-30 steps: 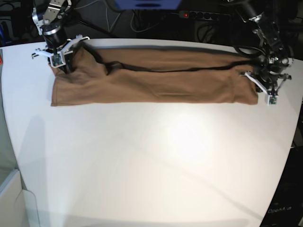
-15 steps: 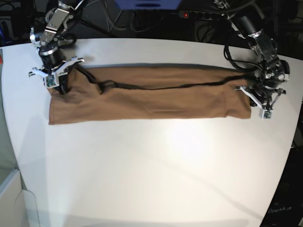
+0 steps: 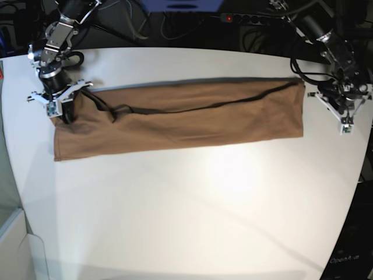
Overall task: Fold the T-shirt properly
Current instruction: 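Open the left gripper and raise it off the strip end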
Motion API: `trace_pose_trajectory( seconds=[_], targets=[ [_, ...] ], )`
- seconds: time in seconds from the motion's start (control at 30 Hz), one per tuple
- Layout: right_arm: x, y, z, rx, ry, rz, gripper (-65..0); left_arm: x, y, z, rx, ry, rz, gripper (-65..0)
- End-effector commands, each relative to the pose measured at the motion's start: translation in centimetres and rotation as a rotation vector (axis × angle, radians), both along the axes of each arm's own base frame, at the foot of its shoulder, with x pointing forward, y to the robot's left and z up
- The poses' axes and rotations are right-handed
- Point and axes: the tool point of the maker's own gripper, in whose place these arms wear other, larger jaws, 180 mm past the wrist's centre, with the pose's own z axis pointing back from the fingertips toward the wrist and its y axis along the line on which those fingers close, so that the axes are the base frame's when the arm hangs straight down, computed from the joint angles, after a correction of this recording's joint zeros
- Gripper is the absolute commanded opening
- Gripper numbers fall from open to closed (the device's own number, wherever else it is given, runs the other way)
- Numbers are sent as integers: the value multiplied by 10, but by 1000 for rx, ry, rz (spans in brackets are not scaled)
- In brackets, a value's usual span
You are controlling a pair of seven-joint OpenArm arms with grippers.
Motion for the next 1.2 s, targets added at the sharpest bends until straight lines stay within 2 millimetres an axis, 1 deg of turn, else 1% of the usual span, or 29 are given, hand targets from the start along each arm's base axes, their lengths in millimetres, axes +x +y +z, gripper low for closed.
trace_pose_trajectory(
  seconds=[0.0,0.1,0.13,0.17,0.2,0.4,0.43,0.53,0.63,0.73,0.8,0.87,0.9,1.0,1.07,1.17],
  targets=[
    [-19,-6,-22,-51,139,-1,-595,8,4,10,15,-33,4,-594],
    [-21,-6,-24,-48,143,-1,-595,5,1,7,2,-12,10,-521],
    [-20,-5,-24,-48,143,1,-595,3,-4,5,-8,-1,13,-496],
    [-20,-5,-24,-48,143,1,-595,1,-7,4,-13,9,17,-478],
    [-21,-5,-24,-48,145,1,-595,0,-5,6,-6,12,19,-465],
    [-21,-5,-25,-46,146,1,-595,1,-1,26,33,-5,26,-464],
    [-21,-5,-25,-46,146,1,-595,4,-5,31,21,-21,28,-464],
    [-21,-5,-25,-45,147,0,-595,9,-11,54,-2,-69,29,-464],
    [-22,-5,-26,-46,150,0,-595,11,-16,64,-31,-76,26,-464],
    [-21,-5,-25,-46,148,0,-595,12,-23,61,-71,-74,22,-464],
    [-21,-5,-25,-46,148,0,-595,10,-27,49,-108,-55,22,-464],
    [-22,-5,-26,-47,152,0,-595,8,-37,30,-167,-16,12,-464],
    [-22,-5,-26,-49,154,1,-595,10,-41,24,-189,-3,-3,-464],
    [-22,-4,-26,-47,154,1,-595,13,-51,12,-260,4,-27,-464],
    [-22,-4,-26,-47,154,1,-595,14,-58,8,-301,-4,-33,-464],
    [-23,-4,-27,-47,156,1,-595,17,-61,9,-320,-17,-36,-464]
  ],
)
